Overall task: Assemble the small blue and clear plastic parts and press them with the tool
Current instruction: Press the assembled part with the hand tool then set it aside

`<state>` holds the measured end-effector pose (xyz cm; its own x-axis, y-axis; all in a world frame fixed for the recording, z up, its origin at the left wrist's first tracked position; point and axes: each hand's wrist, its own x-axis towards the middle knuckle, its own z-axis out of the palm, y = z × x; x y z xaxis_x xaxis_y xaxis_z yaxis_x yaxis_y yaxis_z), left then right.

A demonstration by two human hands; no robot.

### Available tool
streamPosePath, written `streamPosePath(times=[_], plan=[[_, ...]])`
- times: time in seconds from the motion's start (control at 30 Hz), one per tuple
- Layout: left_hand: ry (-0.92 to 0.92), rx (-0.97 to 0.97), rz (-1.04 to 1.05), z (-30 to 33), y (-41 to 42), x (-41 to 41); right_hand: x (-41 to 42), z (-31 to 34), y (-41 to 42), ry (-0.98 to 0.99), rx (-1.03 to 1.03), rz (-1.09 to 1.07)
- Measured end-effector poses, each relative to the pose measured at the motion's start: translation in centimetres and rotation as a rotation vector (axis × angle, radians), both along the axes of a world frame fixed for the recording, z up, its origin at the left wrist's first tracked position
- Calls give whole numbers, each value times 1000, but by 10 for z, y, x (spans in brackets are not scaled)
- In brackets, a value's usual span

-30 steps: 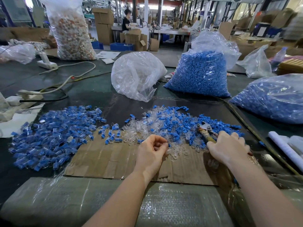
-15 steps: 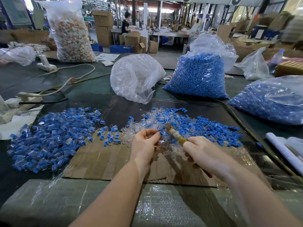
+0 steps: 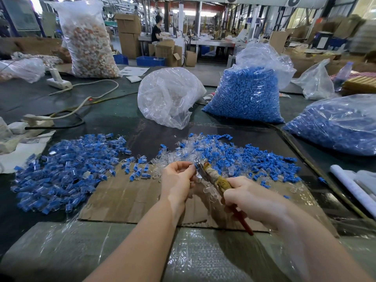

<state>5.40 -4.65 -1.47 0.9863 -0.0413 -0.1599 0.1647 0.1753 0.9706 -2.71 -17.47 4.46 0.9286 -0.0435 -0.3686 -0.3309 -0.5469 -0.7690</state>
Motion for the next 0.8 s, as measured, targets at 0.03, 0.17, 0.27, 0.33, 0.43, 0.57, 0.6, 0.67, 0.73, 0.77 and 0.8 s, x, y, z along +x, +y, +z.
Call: streamPosePath(times=[0.03, 0.17, 0.27, 0.33, 0.43, 0.57, 0.6, 0.67, 0.73, 0.77, 0.8], plan=[[2, 5, 4, 0, 0, 0, -1, 1, 0, 8, -2, 7], [4, -11, 29, 1, -2, -1, -2, 6, 1, 16, -19, 34], [3, -17, 45, 1, -3, -1, -4, 8, 1, 22, 0, 43], [9, -24, 51, 2, -4, -1, -5, 10, 1, 29, 10, 49], [9, -34, 57, 3, -4, 0, -4, 12, 1, 18, 33, 54], [-3, -1, 54, 5, -4, 0, -3, 11, 1, 24, -15, 41], [-1, 4, 53, 5, -4, -1, -3, 11, 1, 22, -22, 37], [13, 4, 55, 6, -4, -1, -2, 10, 1, 18, -22, 37], [24, -4, 61, 6, -5, 0, -2, 10, 2, 17, -46, 58], [22, 2, 66, 6, -5, 0, -1, 10, 2, 11, -60, 68], [16, 14, 73, 6, -6, 0, -1, 9, 3, 2, -71, 71]])
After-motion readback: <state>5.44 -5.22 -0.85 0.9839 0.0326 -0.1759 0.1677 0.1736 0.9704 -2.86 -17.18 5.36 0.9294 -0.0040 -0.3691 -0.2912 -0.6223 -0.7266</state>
